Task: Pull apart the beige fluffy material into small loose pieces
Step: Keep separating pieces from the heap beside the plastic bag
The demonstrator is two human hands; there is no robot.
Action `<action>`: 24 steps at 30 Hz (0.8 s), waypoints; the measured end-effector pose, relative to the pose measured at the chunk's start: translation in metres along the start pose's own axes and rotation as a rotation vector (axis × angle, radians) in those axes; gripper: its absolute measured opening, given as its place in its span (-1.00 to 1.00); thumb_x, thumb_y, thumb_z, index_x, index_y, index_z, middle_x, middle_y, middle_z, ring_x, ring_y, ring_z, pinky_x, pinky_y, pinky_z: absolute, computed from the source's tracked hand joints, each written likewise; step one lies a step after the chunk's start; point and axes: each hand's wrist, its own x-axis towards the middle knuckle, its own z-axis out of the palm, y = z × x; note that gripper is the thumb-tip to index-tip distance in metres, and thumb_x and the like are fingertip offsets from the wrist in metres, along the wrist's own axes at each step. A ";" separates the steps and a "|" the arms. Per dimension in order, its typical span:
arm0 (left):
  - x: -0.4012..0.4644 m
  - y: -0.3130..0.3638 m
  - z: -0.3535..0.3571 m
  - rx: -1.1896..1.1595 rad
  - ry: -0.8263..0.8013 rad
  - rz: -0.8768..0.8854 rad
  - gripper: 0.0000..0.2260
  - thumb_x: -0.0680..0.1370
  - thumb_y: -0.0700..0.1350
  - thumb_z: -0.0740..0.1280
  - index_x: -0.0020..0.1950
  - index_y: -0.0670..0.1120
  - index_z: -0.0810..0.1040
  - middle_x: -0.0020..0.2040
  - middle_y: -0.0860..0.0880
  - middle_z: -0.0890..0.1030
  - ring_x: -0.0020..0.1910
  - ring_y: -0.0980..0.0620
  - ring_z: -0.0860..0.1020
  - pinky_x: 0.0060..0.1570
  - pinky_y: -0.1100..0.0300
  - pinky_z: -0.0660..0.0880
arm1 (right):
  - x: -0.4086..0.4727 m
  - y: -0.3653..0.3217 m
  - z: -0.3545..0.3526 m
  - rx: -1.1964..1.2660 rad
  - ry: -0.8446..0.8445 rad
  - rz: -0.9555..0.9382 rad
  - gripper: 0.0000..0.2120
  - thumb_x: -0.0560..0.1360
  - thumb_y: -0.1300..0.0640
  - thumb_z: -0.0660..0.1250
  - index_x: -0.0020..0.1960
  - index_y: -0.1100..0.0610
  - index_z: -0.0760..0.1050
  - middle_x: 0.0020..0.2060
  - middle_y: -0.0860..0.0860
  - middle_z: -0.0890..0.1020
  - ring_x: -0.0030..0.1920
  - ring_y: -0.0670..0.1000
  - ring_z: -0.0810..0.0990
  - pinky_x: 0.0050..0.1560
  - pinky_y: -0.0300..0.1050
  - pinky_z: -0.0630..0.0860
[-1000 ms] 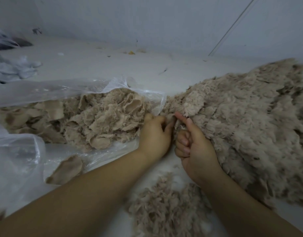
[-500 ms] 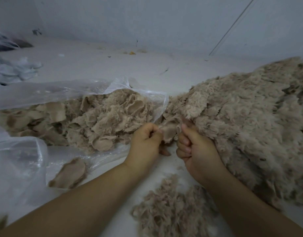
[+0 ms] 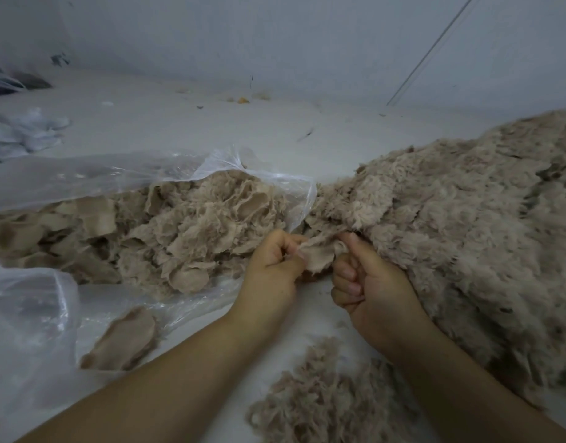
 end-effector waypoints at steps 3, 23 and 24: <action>0.004 -0.002 -0.005 -0.057 0.064 0.014 -0.82 0.58 -0.37 0.22 -0.20 -0.20 0.36 0.02 -0.19 0.59 0.03 -0.11 0.56 0.04 -0.11 0.47 | -0.001 -0.002 0.001 0.040 0.010 0.018 -0.71 0.60 0.00 0.20 -0.22 0.15 0.39 -0.53 -0.06 0.31 -0.59 -0.15 0.15 -0.64 -0.33 0.16; 0.008 -0.004 0.007 -0.052 -0.006 -0.137 -0.79 0.51 -0.15 0.44 -0.04 -0.18 0.43 -0.14 -0.20 0.56 -0.28 -0.06 0.61 -0.27 0.03 0.63 | -0.001 0.002 0.005 0.024 0.080 -0.020 -0.63 0.64 0.05 0.19 -0.34 0.08 0.34 -0.53 -0.05 0.30 -0.59 -0.13 0.17 -0.62 -0.30 0.16; 0.009 -0.005 0.009 0.006 -0.007 -0.148 -0.75 0.48 -0.12 0.48 0.00 -0.15 0.45 -0.09 -0.18 0.58 -0.30 -0.04 0.61 -0.31 0.05 0.61 | 0.000 0.002 0.005 0.008 0.078 -0.024 -0.66 0.64 0.05 0.18 -0.30 0.09 0.32 -0.53 -0.05 0.30 -0.58 -0.13 0.17 -0.62 -0.29 0.15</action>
